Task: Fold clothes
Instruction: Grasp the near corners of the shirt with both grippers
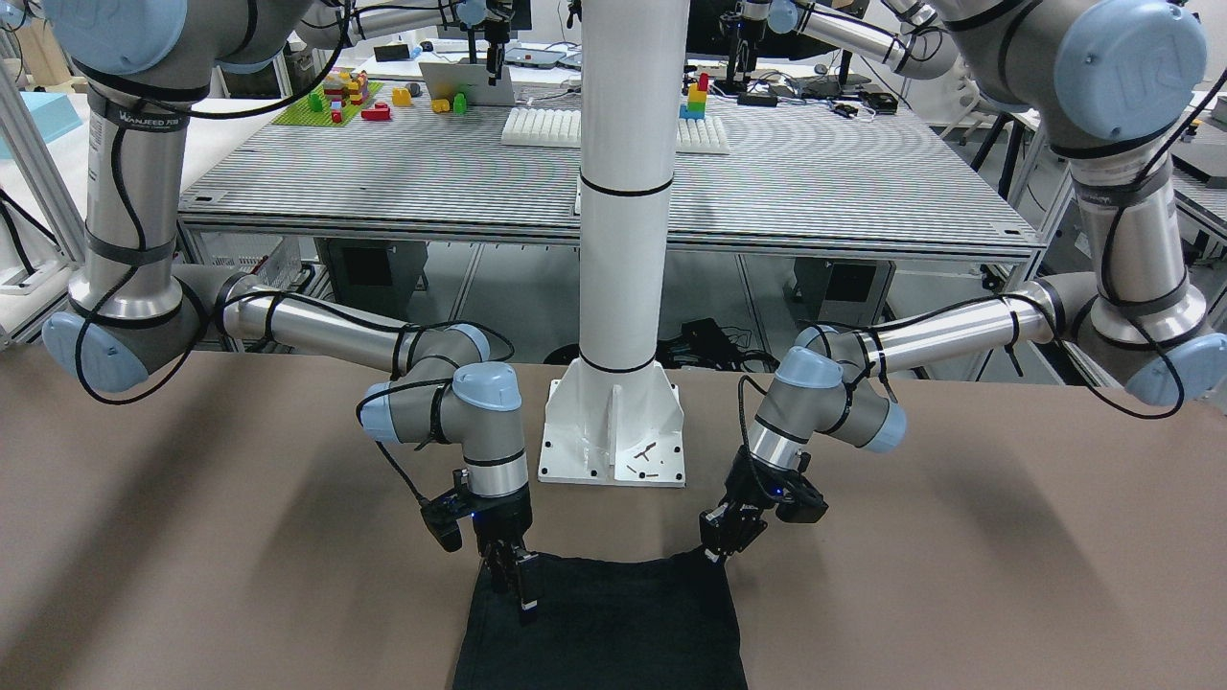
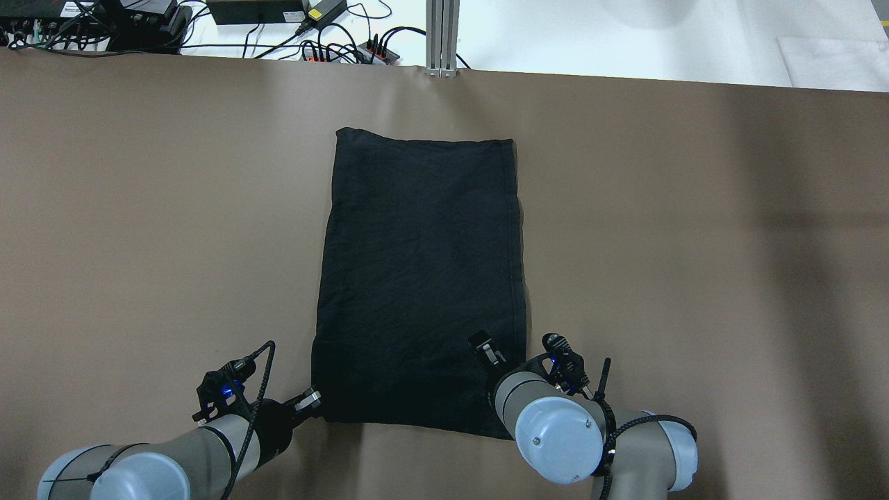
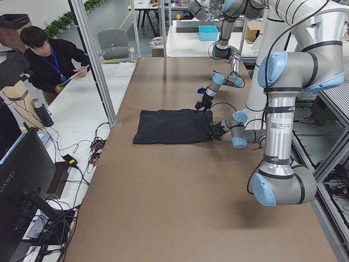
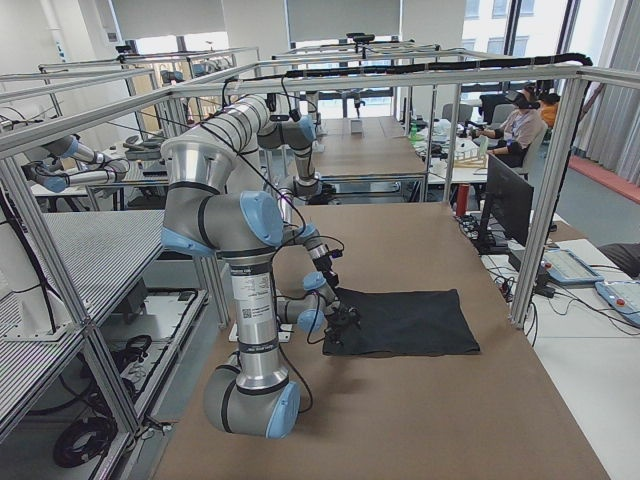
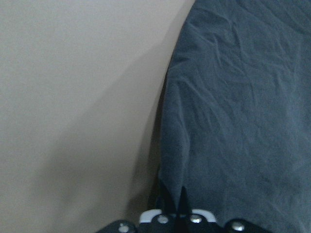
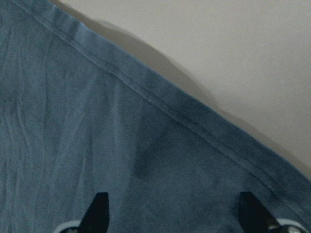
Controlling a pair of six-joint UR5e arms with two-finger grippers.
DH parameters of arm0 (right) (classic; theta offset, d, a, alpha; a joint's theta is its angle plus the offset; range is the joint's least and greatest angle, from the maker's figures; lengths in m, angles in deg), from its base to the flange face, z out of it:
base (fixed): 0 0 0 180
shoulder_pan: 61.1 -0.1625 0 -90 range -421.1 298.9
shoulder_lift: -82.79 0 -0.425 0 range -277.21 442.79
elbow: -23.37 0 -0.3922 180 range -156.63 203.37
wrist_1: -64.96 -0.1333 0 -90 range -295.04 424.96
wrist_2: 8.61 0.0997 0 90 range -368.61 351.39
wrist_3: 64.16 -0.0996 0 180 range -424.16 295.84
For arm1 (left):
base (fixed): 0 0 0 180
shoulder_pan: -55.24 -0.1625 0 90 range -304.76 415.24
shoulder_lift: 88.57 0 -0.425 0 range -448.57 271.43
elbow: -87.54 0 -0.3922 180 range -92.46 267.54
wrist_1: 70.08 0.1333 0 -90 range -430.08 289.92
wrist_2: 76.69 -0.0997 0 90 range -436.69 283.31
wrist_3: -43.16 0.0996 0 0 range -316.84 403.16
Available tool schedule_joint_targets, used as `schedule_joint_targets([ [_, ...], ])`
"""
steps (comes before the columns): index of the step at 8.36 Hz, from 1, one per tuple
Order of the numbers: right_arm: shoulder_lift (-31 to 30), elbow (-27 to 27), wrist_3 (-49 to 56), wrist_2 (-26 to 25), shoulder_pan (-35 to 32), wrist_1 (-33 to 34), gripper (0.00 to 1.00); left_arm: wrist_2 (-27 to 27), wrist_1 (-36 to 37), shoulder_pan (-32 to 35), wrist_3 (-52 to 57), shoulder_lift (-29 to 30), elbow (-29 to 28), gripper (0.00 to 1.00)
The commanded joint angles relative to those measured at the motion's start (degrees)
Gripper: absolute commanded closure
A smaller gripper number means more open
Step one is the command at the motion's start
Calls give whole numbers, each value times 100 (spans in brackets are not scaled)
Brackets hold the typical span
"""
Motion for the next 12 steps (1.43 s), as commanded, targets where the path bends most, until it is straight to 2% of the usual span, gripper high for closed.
schedule_joint_targets([
  [1,131,-362,-94,-5,12,-44,6,0,0,0,1,-8,0,100],
  [9,377,-477,-261,-92,12,9,11,9,0,0,1,-17,0,100],
  [10,394,-486,-330,-162,12,18,15,9,0,0,1,-9,0,100],
  [11,447,-477,-340,-163,12,9,35,9,0,0,1,-17,0,100],
  [12,447,-477,-227,-172,20,26,79,9,0,9,10,-17,-9,100],
])
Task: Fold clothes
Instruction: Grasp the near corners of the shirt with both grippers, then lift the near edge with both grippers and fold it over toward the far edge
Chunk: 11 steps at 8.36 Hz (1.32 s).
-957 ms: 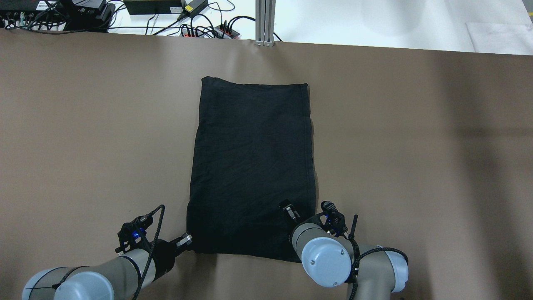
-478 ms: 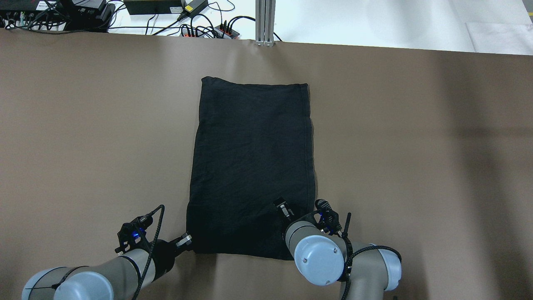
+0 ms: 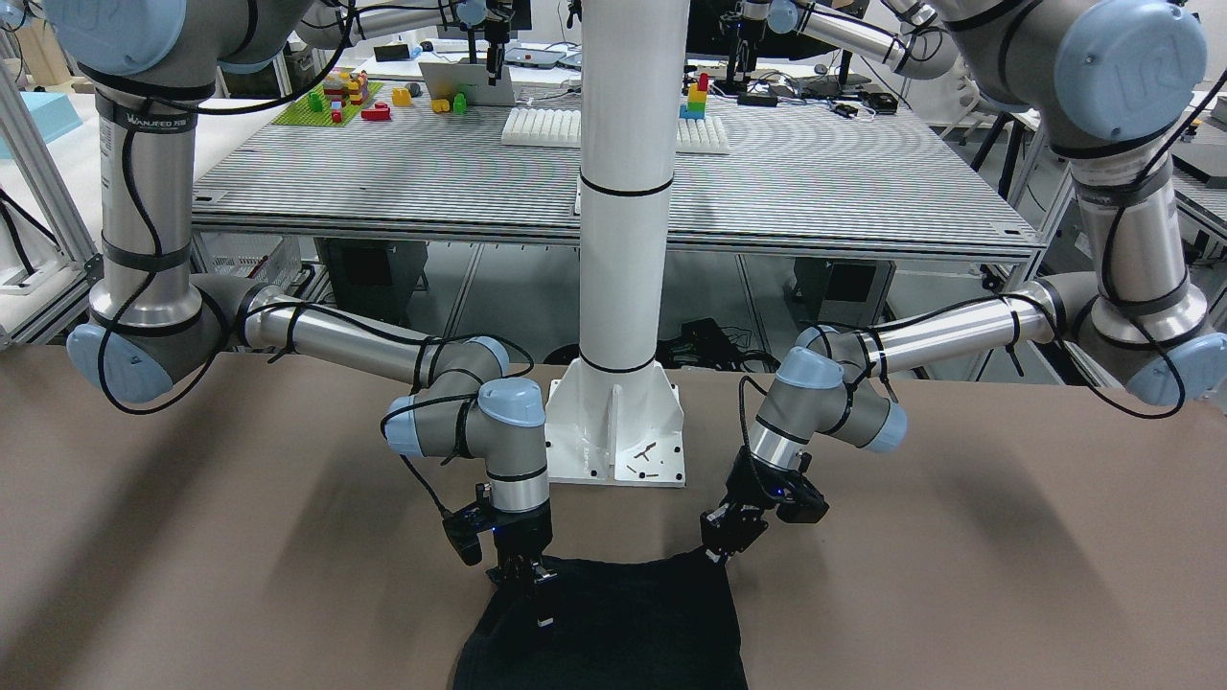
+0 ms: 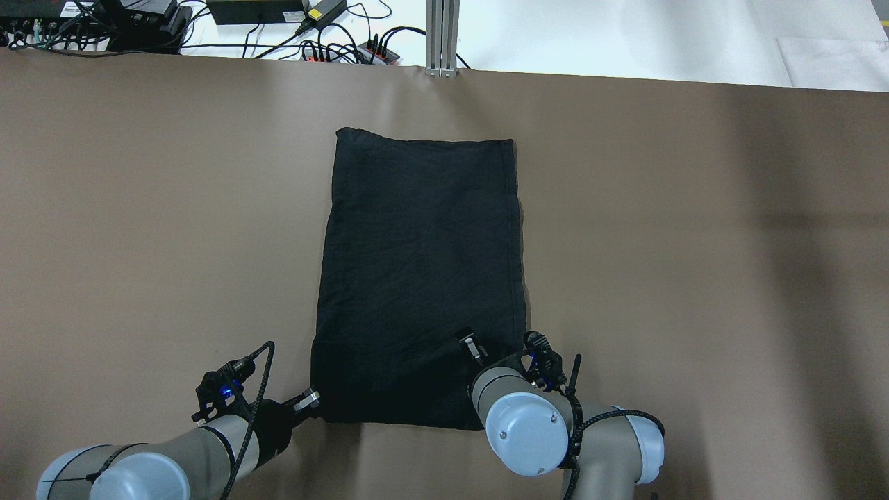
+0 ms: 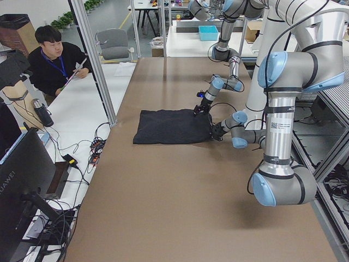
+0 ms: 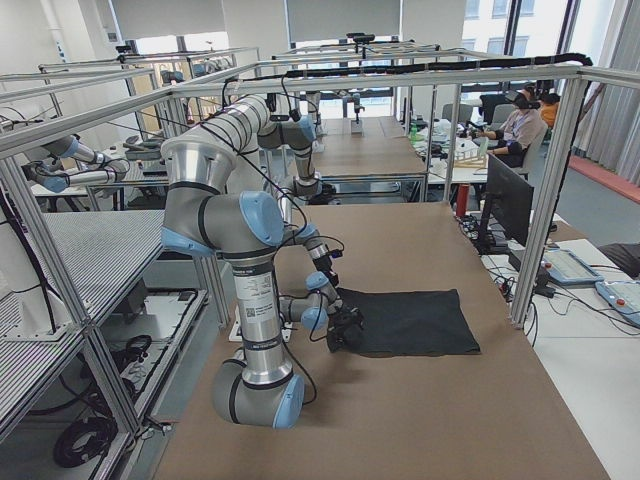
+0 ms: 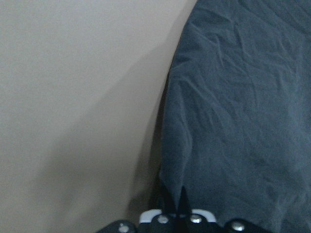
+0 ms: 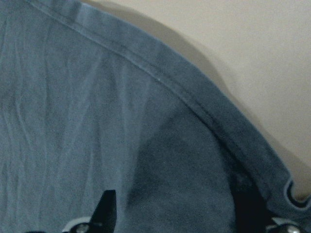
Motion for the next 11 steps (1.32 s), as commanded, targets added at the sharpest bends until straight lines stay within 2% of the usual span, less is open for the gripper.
schedule_joint_targets([
  [1,53,-1,160,-42,18,13,82,0,0,8,8,-2,-8,100],
  [2,53,-1,109,-59,27,22,84,0,0,8,8,-2,0,100],
  [4,53,60,82,-138,105,-4,100,9,0,8,17,6,9,100],
  [5,44,122,91,-147,106,-5,100,35,0,43,26,-2,70,100],
  [6,-52,375,195,-130,106,4,100,61,61,78,87,-46,384,100],
  [8,-446,1418,432,-95,262,458,100,271,1338,70,105,15,1436,100],
  [9,-640,1971,451,-121,629,766,100,333,1640,61,96,-11,1894,100],
  [11,-721,2974,443,-243,1080,1651,100,630,1687,61,105,24,2284,100],
])
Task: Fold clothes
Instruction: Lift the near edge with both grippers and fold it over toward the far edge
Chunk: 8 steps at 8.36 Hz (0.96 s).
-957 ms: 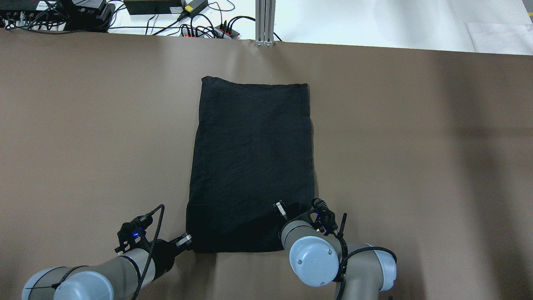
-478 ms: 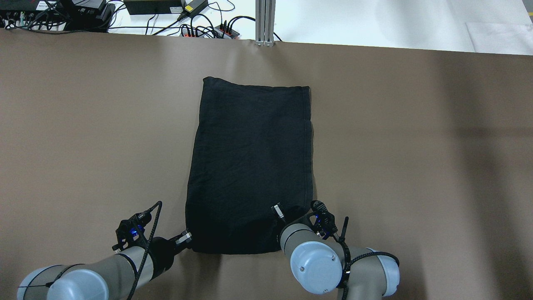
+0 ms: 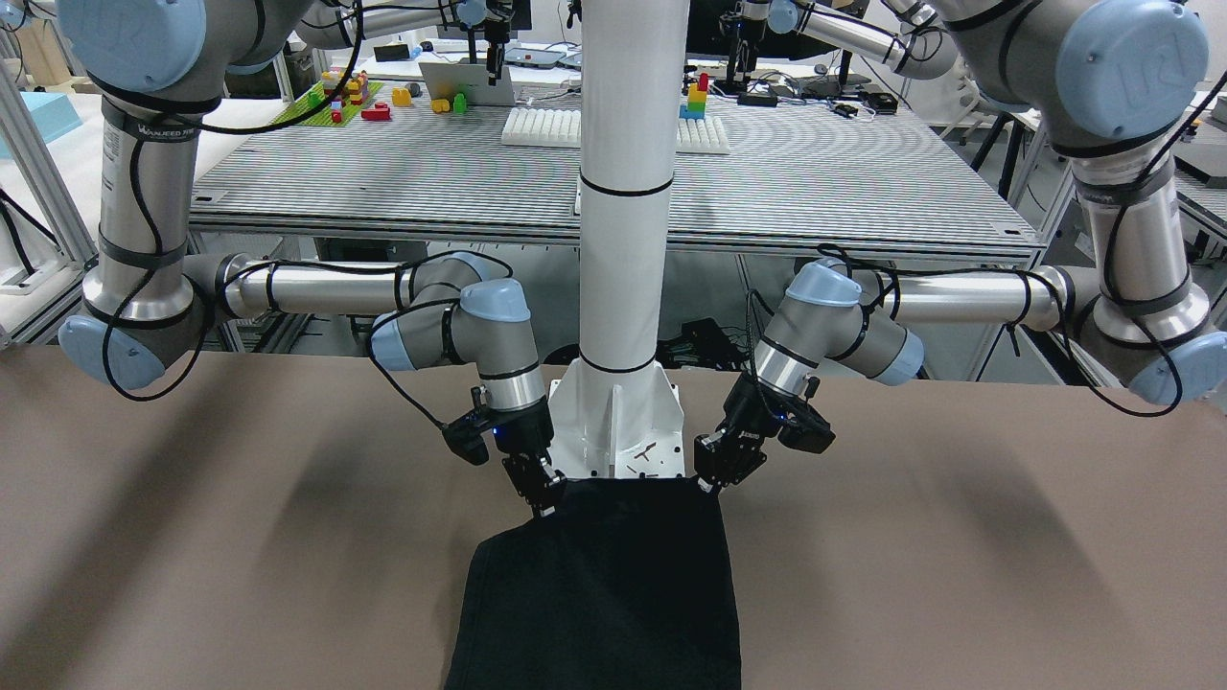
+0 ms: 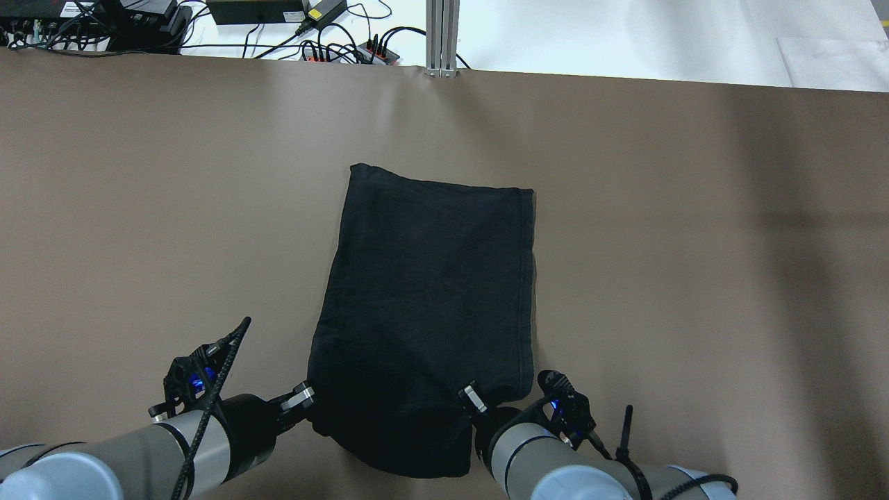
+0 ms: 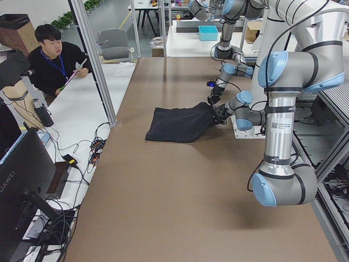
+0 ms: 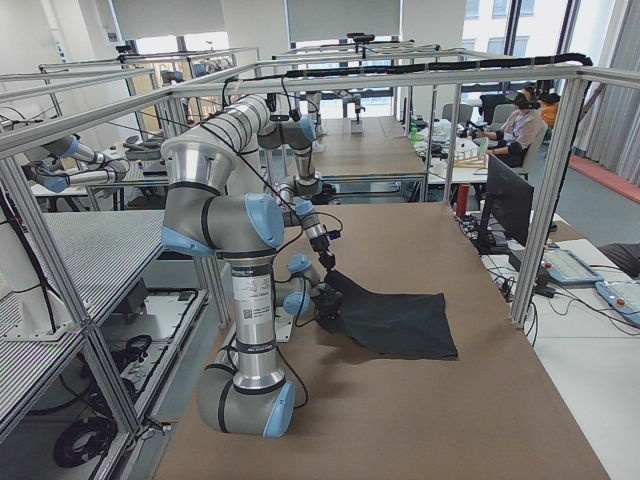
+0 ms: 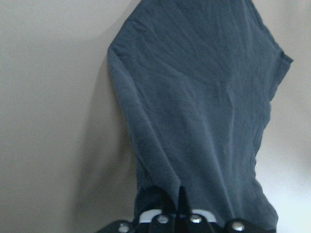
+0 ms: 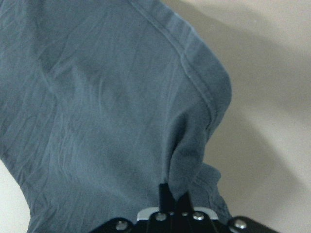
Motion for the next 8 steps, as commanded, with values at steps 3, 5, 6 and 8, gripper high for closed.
schedule_joint_targets([
  [3,-55,1139,403,-67,166,1191,100,1105,884,1047,542,767,237,100],
  [5,-55,1104,738,-32,-185,1182,100,1248,2028,1541,719,1988,-288,100],
  [6,-29,1034,922,-14,-361,1156,100,1249,2181,1674,754,2298,-535,100],
  [8,234,675,1248,-14,-791,1155,100,1249,2191,1955,1034,2546,-983,100],
])
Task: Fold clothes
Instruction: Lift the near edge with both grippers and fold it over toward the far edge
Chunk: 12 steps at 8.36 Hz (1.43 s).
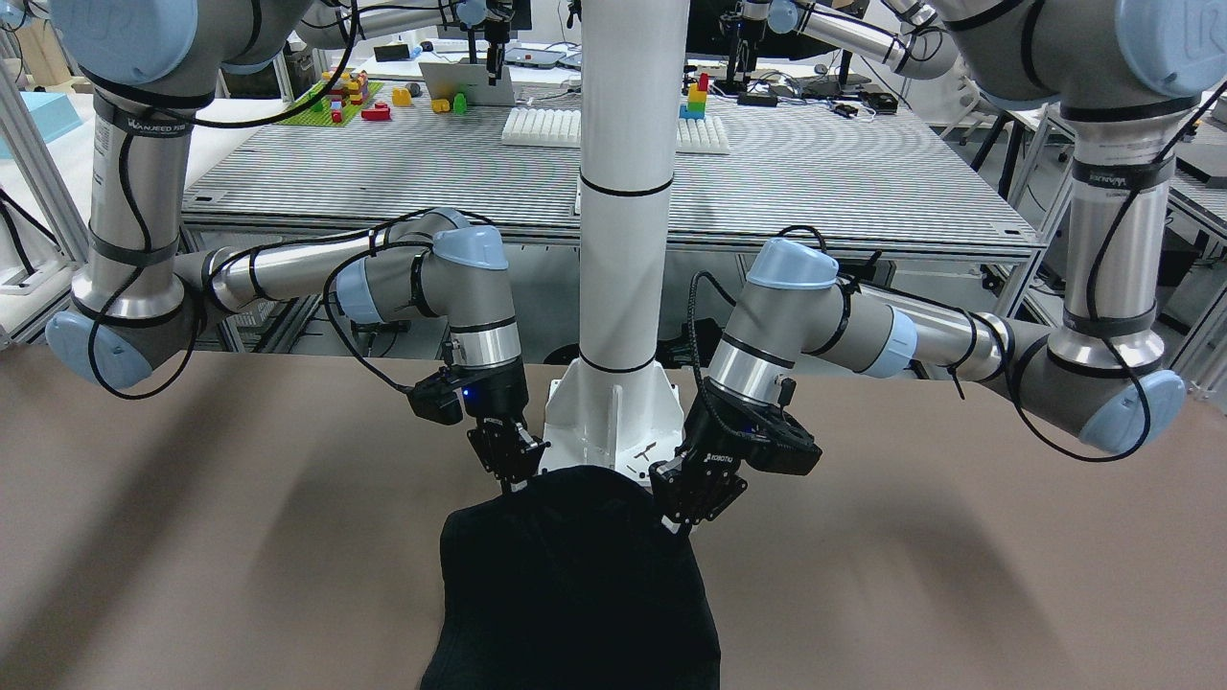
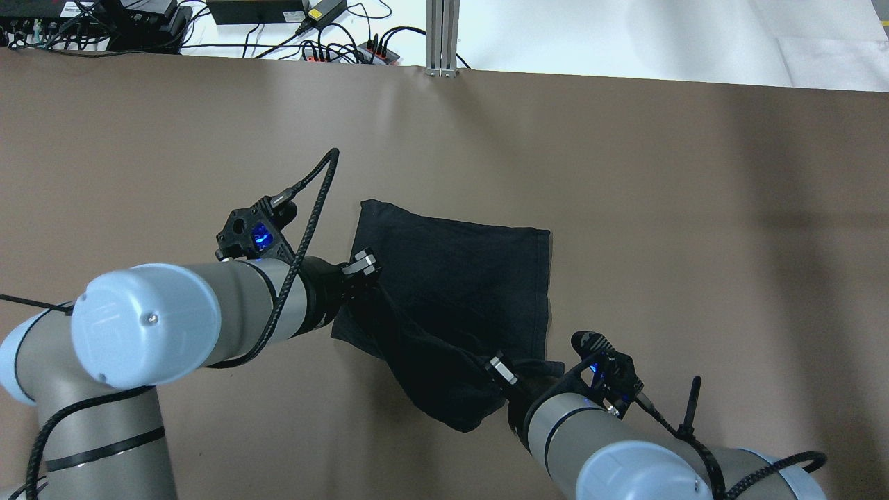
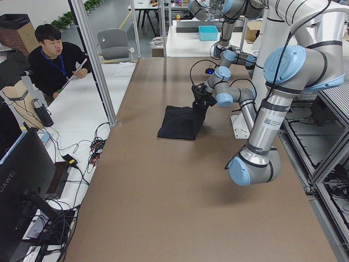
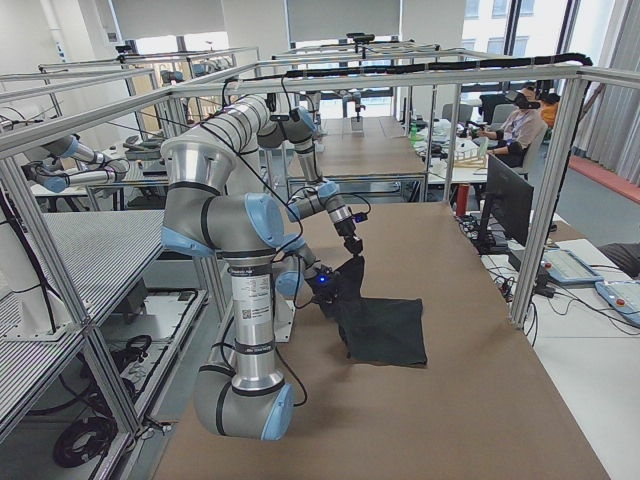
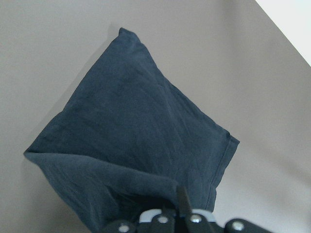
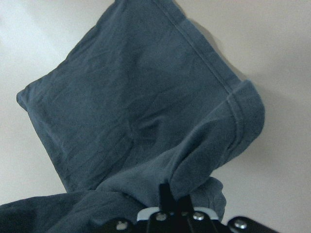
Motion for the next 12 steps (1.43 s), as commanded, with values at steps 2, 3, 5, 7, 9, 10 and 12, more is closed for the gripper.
schedule_joint_targets([
  [2,310,-609,788,59,-862,-129,100,22,123,592,610,727,-1166,100],
  [3,319,-776,1121,216,-1081,-199,100,31,105,758,855,999,-1666,100],
  [5,755,-1493,1729,821,-1748,-209,100,118,35,1057,1261,1605,-2747,100],
  [7,1170,-2556,1766,903,-2084,-915,100,425,26,1444,1507,2107,-3530,100],
  [9,1678,-3838,1801,921,-2322,-1656,87,435,-628,1691,1902,2258,-4539,100],
  [10,1916,-4306,2158,938,-2401,-1824,57,435,-1234,1735,2078,2267,-5145,100],
  [12,1953,-4364,2521,1558,-2839,-1852,9,470,-2317,1797,2551,2276,-6028,5],
])
